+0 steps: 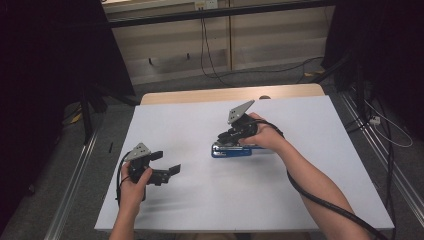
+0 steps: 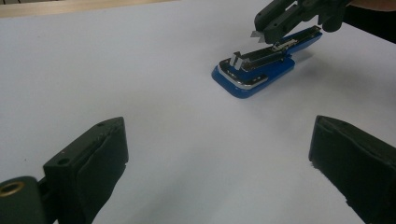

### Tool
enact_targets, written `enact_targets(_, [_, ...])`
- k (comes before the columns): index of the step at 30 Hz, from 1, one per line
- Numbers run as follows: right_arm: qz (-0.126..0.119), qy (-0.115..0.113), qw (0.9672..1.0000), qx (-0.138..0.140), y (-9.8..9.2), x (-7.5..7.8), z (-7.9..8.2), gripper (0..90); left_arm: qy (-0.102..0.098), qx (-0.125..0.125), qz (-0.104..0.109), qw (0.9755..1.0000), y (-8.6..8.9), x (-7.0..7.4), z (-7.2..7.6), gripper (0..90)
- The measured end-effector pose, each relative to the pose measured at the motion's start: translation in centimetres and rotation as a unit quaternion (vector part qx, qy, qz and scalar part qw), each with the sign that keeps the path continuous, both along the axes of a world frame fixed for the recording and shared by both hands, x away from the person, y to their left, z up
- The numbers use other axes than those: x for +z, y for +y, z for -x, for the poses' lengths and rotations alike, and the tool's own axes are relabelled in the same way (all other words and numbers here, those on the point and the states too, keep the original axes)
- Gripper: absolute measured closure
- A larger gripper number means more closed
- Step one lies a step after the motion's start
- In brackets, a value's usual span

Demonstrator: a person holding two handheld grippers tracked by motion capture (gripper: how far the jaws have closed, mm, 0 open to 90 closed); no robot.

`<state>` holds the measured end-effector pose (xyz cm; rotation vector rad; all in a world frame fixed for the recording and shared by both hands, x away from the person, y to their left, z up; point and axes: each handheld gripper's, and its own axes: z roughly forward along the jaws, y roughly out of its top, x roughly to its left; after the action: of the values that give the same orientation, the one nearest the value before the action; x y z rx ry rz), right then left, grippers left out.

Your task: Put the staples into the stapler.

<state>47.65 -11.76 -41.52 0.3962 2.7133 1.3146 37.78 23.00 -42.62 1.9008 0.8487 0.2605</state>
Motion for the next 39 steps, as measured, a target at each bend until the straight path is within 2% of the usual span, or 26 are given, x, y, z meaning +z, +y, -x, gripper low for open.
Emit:
enact_targets(9, [-0.002,0.003,1.0000,0.000,-0.2,-0.3,-0.4,79.1,-0.001,-0.001,0.000,1.0000,0.0,0.0,0.0,4.7])
enact_targets(15, [0.010,0.000,0.9999,0.001,0.0,-0.5,-0.5,79.1,0.002,-0.004,0.000,1.0000,-0.1,0.0,0.0,4.7])
enact_targets(26, [0.016,0.002,0.9998,0.010,0.2,-1.4,-0.6,79.1,0.003,-0.009,0.001,1.0000,-0.2,-0.1,0.0,4.7])
enact_targets(39, [0.027,0.001,0.9994,0.022,0.6,-1.6,-0.8,79.1,0.004,-0.008,-0.002,1.0000,-0.2,-0.1,-0.1,4.7])
